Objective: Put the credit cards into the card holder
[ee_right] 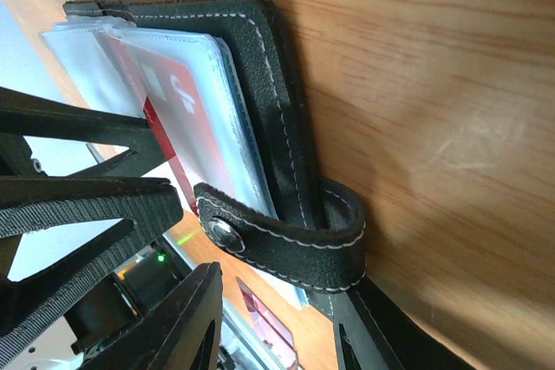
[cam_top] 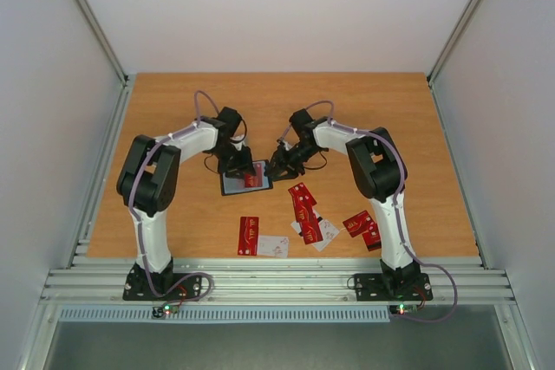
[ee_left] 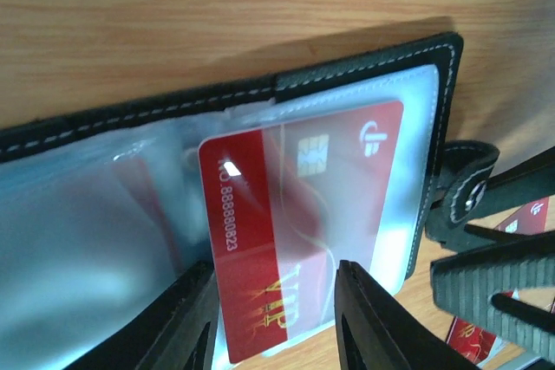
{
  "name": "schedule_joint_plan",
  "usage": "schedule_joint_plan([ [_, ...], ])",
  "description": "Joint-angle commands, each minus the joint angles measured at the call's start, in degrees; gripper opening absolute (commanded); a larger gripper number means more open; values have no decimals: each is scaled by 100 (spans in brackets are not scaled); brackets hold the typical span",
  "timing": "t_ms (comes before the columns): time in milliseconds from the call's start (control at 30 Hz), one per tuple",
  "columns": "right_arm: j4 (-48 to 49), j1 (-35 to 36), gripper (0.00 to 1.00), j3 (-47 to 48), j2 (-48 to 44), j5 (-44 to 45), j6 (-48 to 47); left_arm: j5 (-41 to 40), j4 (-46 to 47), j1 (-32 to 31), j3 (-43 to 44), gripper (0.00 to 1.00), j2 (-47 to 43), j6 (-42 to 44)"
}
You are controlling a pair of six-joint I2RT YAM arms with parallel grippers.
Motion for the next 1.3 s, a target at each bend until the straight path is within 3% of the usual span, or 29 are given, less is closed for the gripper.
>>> schedule_joint_plan([
  [0, -21, 57, 36, 76, 154, -82, 31, 50, -80, -65, 239, 39, 241, 26],
  [633, -40, 53, 36, 7, 39, -93, 42, 857, 496, -175, 46, 38, 205, -613],
  [1267, 140, 16, 36, -1122, -1193, 470, 17, 1276, 722, -544, -337, 38, -8, -591],
])
